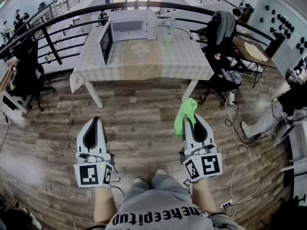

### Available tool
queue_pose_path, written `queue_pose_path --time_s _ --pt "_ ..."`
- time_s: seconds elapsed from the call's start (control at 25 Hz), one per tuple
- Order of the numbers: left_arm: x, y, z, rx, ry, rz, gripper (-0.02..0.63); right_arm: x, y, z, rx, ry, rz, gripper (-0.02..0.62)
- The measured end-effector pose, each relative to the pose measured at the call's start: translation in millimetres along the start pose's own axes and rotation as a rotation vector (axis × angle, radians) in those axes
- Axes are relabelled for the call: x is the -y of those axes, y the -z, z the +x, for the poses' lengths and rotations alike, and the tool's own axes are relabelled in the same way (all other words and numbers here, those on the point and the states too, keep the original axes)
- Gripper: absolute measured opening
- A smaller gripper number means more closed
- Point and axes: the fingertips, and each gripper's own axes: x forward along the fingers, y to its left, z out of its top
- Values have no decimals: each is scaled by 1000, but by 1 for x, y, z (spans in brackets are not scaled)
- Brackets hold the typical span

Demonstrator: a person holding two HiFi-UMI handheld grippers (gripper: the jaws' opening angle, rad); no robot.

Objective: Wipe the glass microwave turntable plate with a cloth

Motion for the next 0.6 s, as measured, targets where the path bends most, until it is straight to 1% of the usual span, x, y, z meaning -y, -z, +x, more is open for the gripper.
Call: queue_pose_path --time_s 0.6 --pt "-11 -6 1 19 16 -1 12 -8 -4 -1 13 26 4 52"
